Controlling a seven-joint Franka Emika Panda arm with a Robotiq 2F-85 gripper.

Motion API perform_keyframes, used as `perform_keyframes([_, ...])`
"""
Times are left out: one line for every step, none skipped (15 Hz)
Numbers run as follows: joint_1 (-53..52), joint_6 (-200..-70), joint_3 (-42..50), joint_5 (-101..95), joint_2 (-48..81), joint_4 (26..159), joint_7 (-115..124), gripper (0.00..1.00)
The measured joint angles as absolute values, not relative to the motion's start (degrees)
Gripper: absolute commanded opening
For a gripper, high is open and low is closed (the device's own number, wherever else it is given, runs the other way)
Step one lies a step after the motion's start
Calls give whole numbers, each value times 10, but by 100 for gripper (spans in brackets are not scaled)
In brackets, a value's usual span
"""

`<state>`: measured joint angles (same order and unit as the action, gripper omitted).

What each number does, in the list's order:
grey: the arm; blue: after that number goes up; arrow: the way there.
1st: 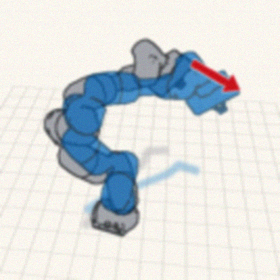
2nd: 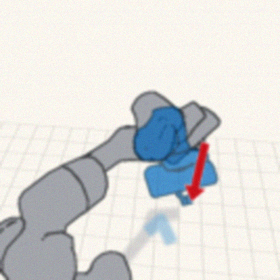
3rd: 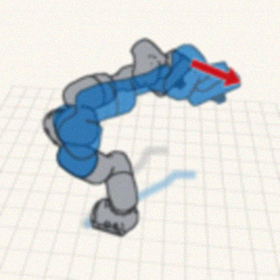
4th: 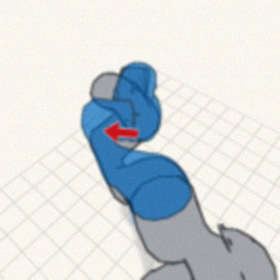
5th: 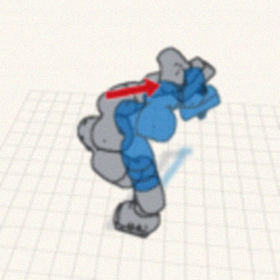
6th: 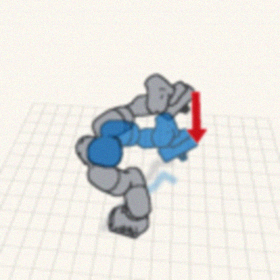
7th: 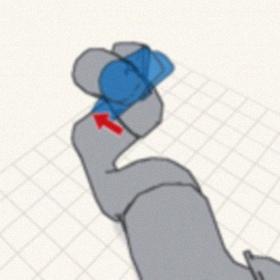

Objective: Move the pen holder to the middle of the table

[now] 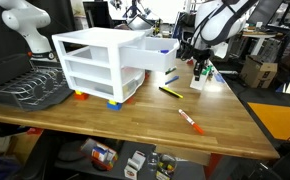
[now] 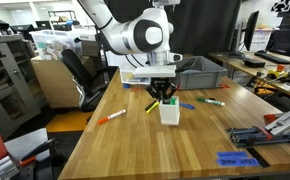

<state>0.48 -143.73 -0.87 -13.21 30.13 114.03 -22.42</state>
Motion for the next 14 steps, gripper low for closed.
perform_keyframes([12, -1430, -14, -130, 310, 1126, -248, 3])
perform_keyframes([18, -1424, -17, -130, 316, 1115, -267, 3])
perform_keyframes([22, -1414, -21, -130, 321, 1105, -283, 3])
perform_keyframes([26, -1405, -25, -128, 323, 1097, -296, 3])
perform_keyframes([30, -1393, -29, -126, 325, 1091, -308, 3])
perform_keyframes([32, -1381, -32, -124, 325, 1087, -319, 3])
perform_keyframes([34, -1367, -35, -121, 325, 1083, -330, 3])
perform_keyframes([35, -1356, -36, -120, 325, 1081, -340, 4])
perform_keyframes([35, -1346, -37, -120, 325, 1080, -347, 3])
perform_keyframes([35, -1340, -37, -120, 326, 1080, -353, 3])
perform_keyframes([34, -1338, -37, -121, 327, 1080, -359, 3])
perform_keyframes([34, -1337, -37, -122, 328, 1080, -362, 3])
perform_keyframes([33, -1337, -37, -124, 329, 1080, -363, 19])
perform_keyframes([33, -1337, -37, -126, 331, 1080, -363, 33])
